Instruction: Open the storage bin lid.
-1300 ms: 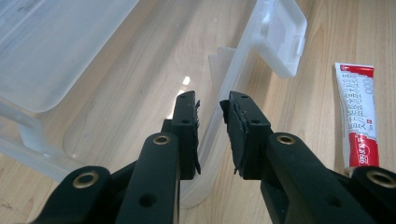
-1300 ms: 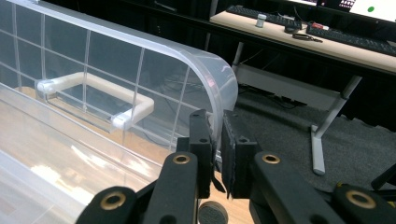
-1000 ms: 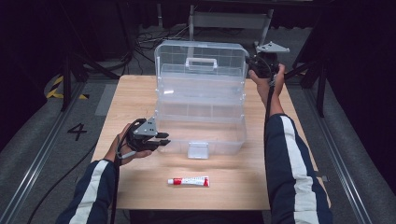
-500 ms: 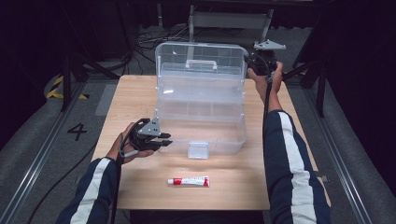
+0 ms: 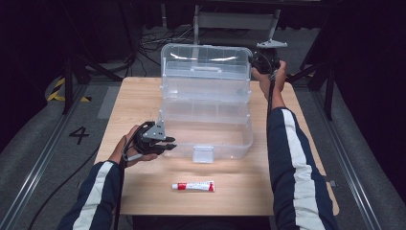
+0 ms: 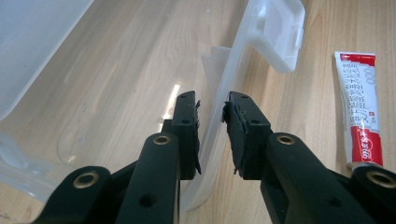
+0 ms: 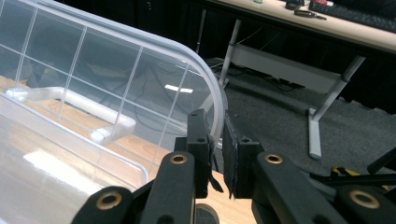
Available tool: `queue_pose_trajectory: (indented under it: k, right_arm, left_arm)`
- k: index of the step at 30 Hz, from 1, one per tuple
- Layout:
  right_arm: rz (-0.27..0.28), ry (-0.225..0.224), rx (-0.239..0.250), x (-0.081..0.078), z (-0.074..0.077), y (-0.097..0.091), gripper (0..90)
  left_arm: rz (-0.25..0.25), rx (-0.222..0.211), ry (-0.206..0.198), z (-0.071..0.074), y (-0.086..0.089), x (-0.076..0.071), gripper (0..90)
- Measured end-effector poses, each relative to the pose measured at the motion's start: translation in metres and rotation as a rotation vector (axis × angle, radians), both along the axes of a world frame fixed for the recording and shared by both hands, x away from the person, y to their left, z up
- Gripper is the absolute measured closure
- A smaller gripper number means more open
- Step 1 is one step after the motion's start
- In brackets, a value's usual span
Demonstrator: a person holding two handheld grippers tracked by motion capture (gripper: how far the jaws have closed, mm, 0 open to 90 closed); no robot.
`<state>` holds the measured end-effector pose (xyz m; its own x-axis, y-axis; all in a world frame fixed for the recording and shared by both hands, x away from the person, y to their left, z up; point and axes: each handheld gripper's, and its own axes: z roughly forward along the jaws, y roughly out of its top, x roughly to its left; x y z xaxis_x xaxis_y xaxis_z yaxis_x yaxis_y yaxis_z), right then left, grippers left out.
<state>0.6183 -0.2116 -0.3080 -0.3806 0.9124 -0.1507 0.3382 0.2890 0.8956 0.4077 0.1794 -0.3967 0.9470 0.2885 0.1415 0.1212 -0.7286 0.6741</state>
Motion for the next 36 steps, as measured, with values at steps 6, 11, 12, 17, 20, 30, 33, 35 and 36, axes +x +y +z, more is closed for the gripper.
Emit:
queue_pose_trajectory:
  k: [6,11,12,17,20,30,33,35,36]
  right_arm:
    - [0.003,0.023,0.001,0.008,-0.003,0.0,82.3]
    - [-0.005,0.039,-0.003,0.013,-0.007,0.0,82.1]
    - [-0.007,0.042,-0.002,0.014,-0.007,0.0,82.1]
    - [-0.003,0.057,-0.003,0.017,-0.009,0.0,81.9]
    - [-0.005,0.064,-0.011,0.019,-0.011,0.0,81.5]
    - [-0.013,0.091,-0.016,0.022,-0.018,-0.002,80.9]
    - [-0.016,0.105,-0.016,0.024,-0.021,-0.003,80.4]
    - [-0.016,0.11,-0.02,0.025,-0.023,-0.003,80.3]
    - [-0.02,0.116,-0.023,0.026,-0.024,-0.003,80.2]
  left_arm:
    - [0.006,-0.017,-0.005,-0.001,0.001,-0.001,73.6]
    - [0.002,-0.015,-0.007,-0.001,0.001,-0.002,73.5]
    - [0.001,-0.017,-0.006,-0.001,0.001,-0.002,73.5]
    - [-0.01,-0.03,-0.005,-0.002,0.002,-0.004,74.0]
    - [-0.012,-0.03,-0.002,-0.002,0.002,-0.004,74.2]
    - [-0.016,-0.04,0.005,-0.002,0.003,-0.005,74.0]
    - [-0.02,-0.04,0.007,-0.002,0.004,-0.006,74.0]
    - [-0.023,-0.041,0.009,-0.002,0.004,-0.007,74.0]
    - [-0.023,-0.042,0.01,-0.002,0.004,-0.007,74.0]
